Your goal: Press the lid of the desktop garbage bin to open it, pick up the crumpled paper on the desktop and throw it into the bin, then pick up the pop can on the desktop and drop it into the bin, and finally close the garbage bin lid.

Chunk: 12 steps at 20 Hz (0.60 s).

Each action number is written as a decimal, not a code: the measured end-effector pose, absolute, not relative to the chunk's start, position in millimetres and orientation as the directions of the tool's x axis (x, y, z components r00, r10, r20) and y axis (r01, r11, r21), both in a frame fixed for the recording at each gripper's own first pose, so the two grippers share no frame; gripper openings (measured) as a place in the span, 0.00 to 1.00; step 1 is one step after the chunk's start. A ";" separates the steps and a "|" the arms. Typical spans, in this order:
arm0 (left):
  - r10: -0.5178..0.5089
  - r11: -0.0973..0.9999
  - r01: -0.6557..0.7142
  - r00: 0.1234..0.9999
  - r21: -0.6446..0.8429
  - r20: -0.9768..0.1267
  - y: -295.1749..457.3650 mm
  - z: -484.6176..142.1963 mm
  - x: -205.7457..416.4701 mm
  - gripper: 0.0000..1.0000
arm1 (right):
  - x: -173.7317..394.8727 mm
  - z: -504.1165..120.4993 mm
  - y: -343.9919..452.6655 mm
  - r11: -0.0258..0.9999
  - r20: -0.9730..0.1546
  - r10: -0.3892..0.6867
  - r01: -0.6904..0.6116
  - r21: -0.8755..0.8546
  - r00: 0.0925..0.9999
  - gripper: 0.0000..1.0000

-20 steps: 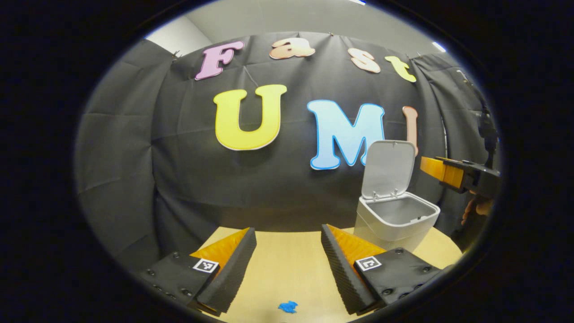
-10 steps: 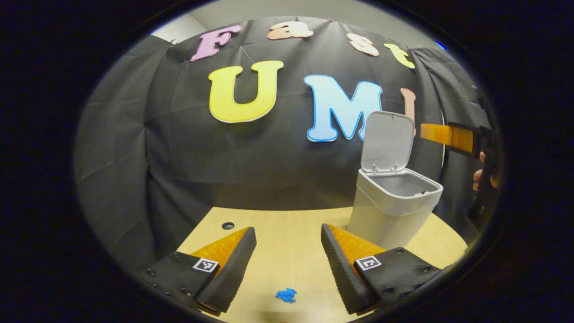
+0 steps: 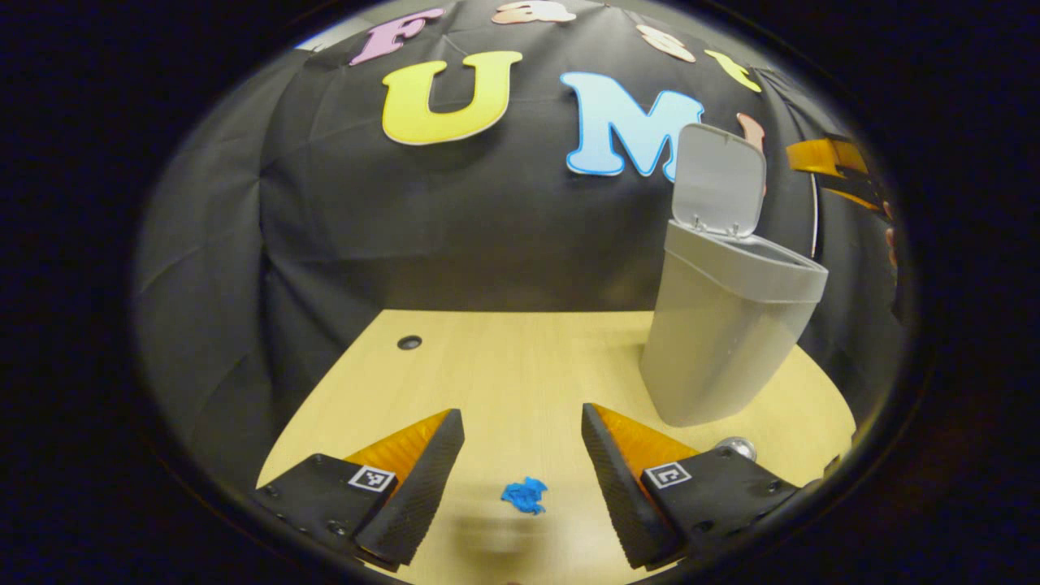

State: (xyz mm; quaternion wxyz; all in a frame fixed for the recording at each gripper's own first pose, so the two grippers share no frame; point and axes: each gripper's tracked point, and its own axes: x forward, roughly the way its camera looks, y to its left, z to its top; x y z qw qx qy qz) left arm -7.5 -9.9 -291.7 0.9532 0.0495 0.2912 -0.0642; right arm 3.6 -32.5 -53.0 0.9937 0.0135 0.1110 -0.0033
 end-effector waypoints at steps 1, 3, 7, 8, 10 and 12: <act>-0.096 0.987 0.152 0.810 0.049 -0.578 -9.3 -301.9 -10.6 0.96 | 2.9 -54.8 -34.2 1.000 -0.227 -0.010 0.016 0.025 0.974 0.92; -0.103 0.988 0.154 0.781 0.030 -0.616 -7.8 -321.9 -14.6 0.96 | 0.2 -58.4 -36.2 0.999 -0.240 -0.017 0.024 0.025 0.971 0.92; -0.112 0.988 0.157 0.720 0.004 -0.685 -3.5 -363.6 -26.7 0.96 | -4.3 -59.4 -38.3 0.999 -0.251 -0.027 0.034 0.022 0.968 0.92; -0.117 0.988 0.156 0.705 -0.007 -0.699 -2.9 -371.6 -28.1 0.96 | -5.3 -58.5 -39.6 0.999 -0.250 -0.031 0.037 0.019 0.968 0.93; -0.122 0.989 0.145 0.678 -0.031 -0.725 -3.2 -390.4 -30.3 0.96 | -6.9 -58.1 -43.3 0.999 -0.251 -0.039 0.044 0.016 0.967 0.92; -0.116 0.991 0.130 0.645 -0.041 -0.755 1.4 -408.6 -34.0 0.97 | -10.8 -58.0 -48.0 0.998 -0.252 -0.050 0.054 0.009 0.966 0.92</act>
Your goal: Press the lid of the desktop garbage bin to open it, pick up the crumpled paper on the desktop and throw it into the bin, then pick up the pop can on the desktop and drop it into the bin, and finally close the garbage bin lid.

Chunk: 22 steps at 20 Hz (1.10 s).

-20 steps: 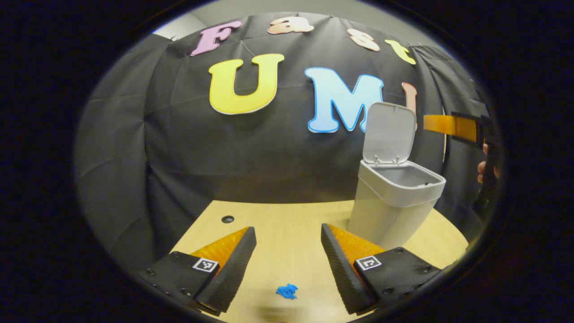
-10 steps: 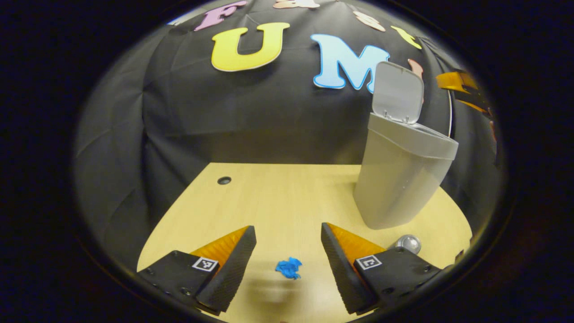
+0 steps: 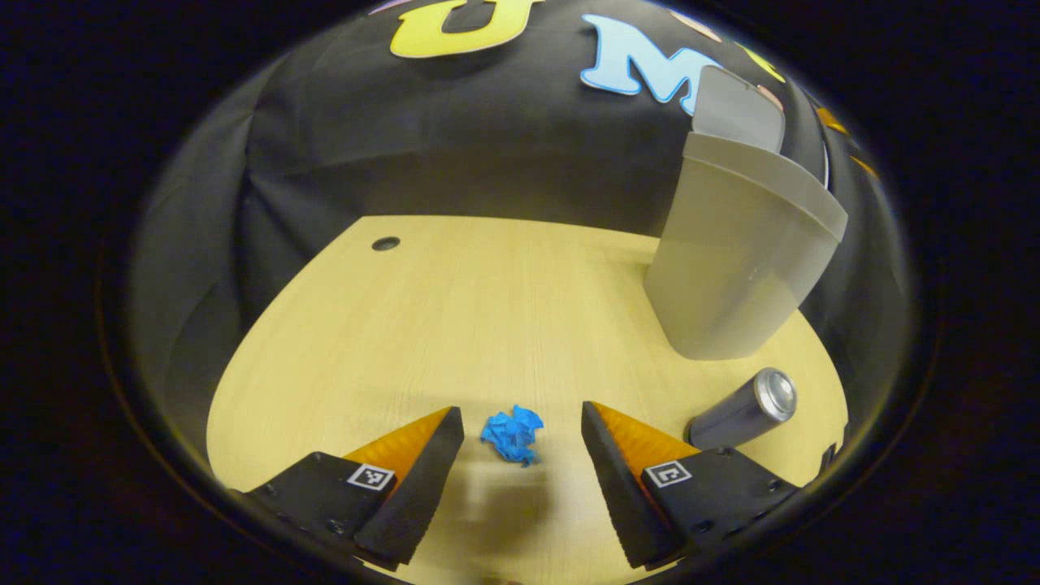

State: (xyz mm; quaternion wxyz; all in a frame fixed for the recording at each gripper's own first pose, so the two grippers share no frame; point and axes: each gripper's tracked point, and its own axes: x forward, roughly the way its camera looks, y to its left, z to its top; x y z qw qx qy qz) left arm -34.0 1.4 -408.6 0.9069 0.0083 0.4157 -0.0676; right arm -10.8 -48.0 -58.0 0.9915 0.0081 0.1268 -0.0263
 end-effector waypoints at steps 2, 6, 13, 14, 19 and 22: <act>-0.105 0.992 0.120 0.624 -0.039 -0.774 8.9 -424.0 -36.5 0.96 | -14.3 -57.7 -53.9 0.998 -0.255 -0.062 0.063 -0.002 0.965 0.92; -0.097 0.993 0.116 0.605 -0.033 -0.790 11.5 -441.9 -36.6 0.96 | -23.3 -61.2 -71.2 0.996 -0.270 -0.093 0.090 -0.022 0.958 0.92; -0.083 0.993 0.118 0.591 -0.015 -0.802 8.6 -460.3 -29.1 0.97 | -31.4 -69.5 -90.2 0.991 -0.301 -0.134 0.133 -0.023 0.944 0.92; -0.078 0.993 0.113 0.586 -0.014 -0.806 9.2 -463.3 -28.9 0.96 | -31.8 -70.5 -91.7 0.991 -0.305 -0.136 0.134 -0.027 0.942 0.92; -0.060 0.994 0.105 0.583 0.002 -0.810 10.8 -469.2 -26.5 0.96 | -33.3 -81.0 -95.4 0.990 -0.331 -0.138 0.138 -0.022 0.934 0.92; -0.051 0.992 0.121 0.583 0.025 -0.811 11.5 -471.3 -21.9 0.96 | -33.0 -88.4 -95.3 0.990 -0.353 -0.135 0.140 -0.010 0.926 0.93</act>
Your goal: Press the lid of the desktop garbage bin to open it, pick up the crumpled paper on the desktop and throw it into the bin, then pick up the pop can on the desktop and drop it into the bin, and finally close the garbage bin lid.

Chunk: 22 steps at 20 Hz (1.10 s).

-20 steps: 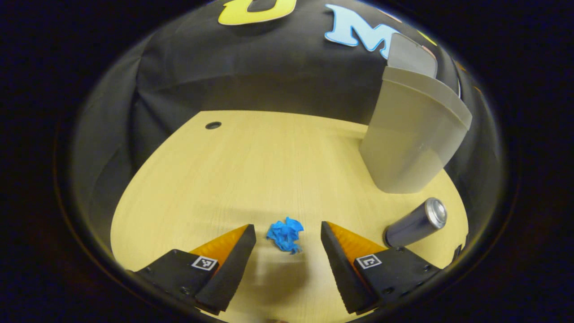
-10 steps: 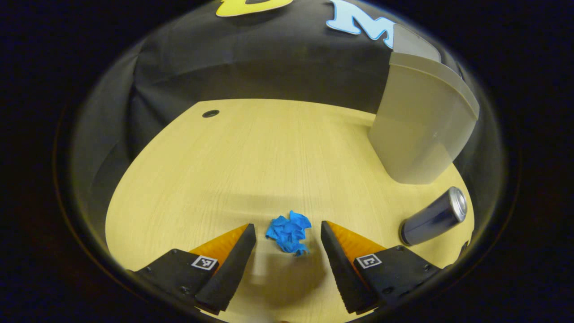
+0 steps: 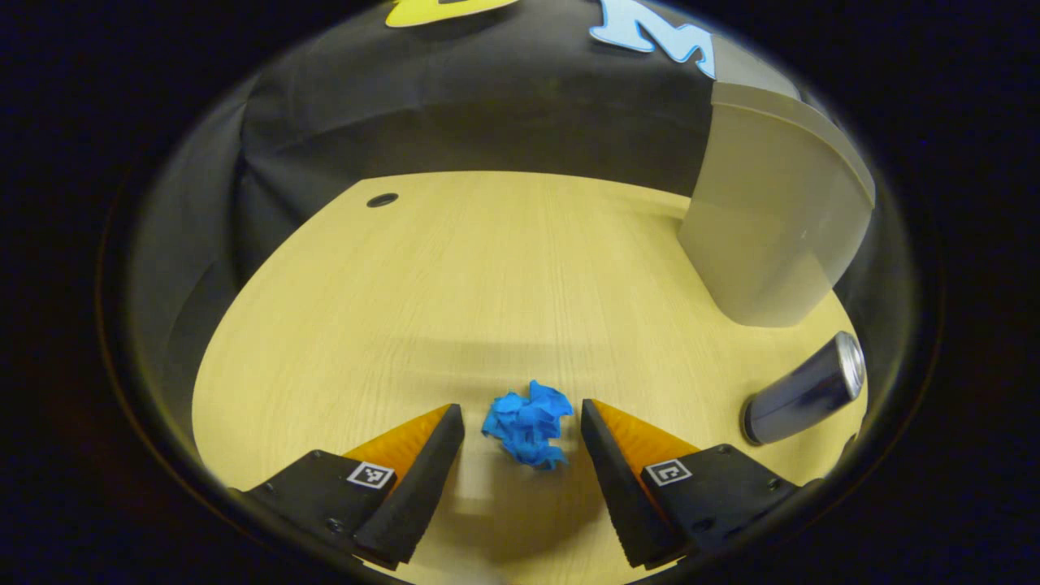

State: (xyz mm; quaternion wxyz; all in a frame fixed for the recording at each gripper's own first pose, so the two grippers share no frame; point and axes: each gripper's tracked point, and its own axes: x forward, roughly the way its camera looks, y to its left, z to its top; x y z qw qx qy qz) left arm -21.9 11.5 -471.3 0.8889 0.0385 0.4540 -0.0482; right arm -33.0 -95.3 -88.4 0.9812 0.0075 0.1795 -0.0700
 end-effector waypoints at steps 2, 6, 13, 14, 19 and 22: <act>-0.024 0.991 0.121 0.588 0.058 -0.809 19.0 -472.4 -18.4 0.72 | -32.4 -93.0 -95.3 0.990 -0.369 -0.130 0.140 0.001 0.920 0.93; -0.019 0.992 0.109 0.592 0.056 -0.806 25.9 -467.7 -13.5 0.51 | -30.9 -96.9 -96.0 0.990 -0.374 -0.131 0.142 0.001 0.918 0.93; -0.031 0.989 0.129 0.664 0.074 -0.747 15.3 -435.4 5.1 0.51 | -34.1 -102.1 -93.9 0.990 -0.381 -0.122 0.139 0.016 0.916 0.93; -0.039 0.988 0.136 0.675 0.072 -0.736 11.9 -428.5 6.0 0.51 | -35.8 -103.2 -93.7 0.990 -0.384 -0.121 0.139 0.020 0.916 0.93; -0.095 0.980 0.188 0.724 0.063 -0.683 -19.7 -389.3 21.2 0.50 | -49.7 -112.9 -98.7 0.987 -0.399 -0.129 0.158 0.041 0.908 0.93; -0.125 0.976 0.208 0.765 0.059 -0.631 -34.0 -355.7 35.2 0.51 | -57.8 -115.2 -105.7 0.983 -0.402 -0.143 0.179 0.052 0.904 0.93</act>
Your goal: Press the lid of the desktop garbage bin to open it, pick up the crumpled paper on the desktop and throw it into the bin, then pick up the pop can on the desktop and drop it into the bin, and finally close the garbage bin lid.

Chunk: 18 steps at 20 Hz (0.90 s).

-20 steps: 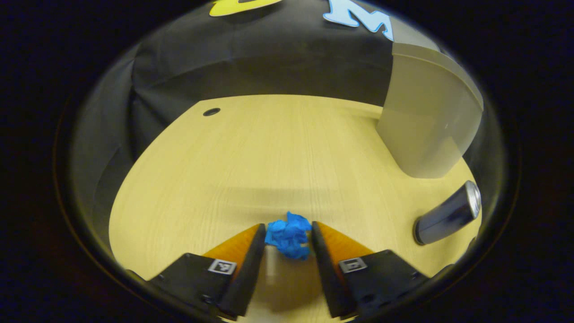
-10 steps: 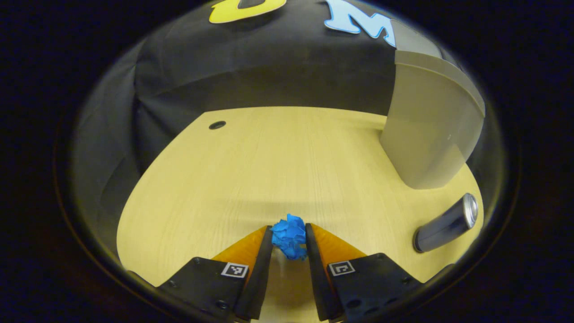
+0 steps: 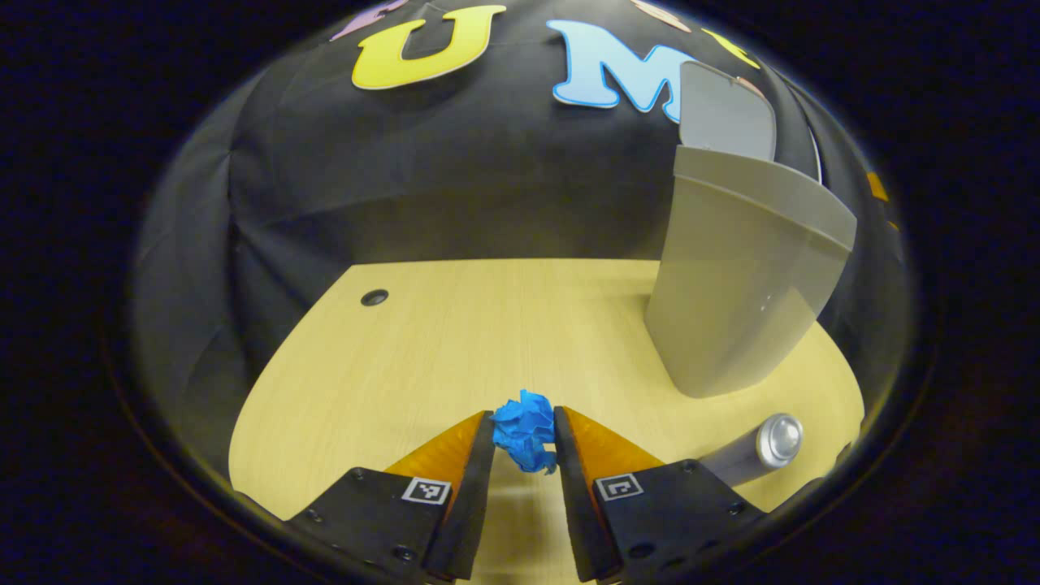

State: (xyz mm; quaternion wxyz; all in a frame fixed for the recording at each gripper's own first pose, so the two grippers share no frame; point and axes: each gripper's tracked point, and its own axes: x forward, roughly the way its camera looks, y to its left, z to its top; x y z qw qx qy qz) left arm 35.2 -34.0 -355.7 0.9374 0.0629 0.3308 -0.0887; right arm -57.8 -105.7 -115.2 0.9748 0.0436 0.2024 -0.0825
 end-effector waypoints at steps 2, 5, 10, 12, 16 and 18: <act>-0.147 0.967 0.241 0.785 0.078 -0.601 -46.1 -335.5 43.0 0.48 | -62.9 -116.5 -110.8 0.980 -0.403 -0.154 0.192 0.056 0.902 0.93; -0.187 0.969 0.244 0.811 0.030 -0.554 -69.5 -306.4 59.5 0.51 | -72.7 -120.2 -120.8 0.974 -0.408 -0.173 0.217 0.063 0.897 0.93; -0.233 0.965 0.264 0.861 0.006 -0.453 -96.9 -244.8 90.7 0.48 | -86.7 -124.4 -134.9 0.965 -0.419 -0.201 0.252 0.069 0.886 0.93; -0.265 0.956 0.294 0.871 0.007 -0.413 -113.4 -221.0 99.3 0.50 | -91.0 -125.4 -140.8 0.962 -0.420 -0.211 0.263 0.069 0.883 0.93; -0.350 0.926 0.378 0.868 0.010 -0.352 -161.4 -189.0 108.0 0.53 | -98.0 -126.9 -143.6 0.960 -0.424 -0.215 0.270 0.072 0.880 0.93; -0.394 0.904 0.426 0.856 0.026 -0.334 -190.8 -176.0 110.6 0.48 | -100.3 -126.4 -144.1 0.960 -0.425 -0.217 0.271 0.070 0.879 0.93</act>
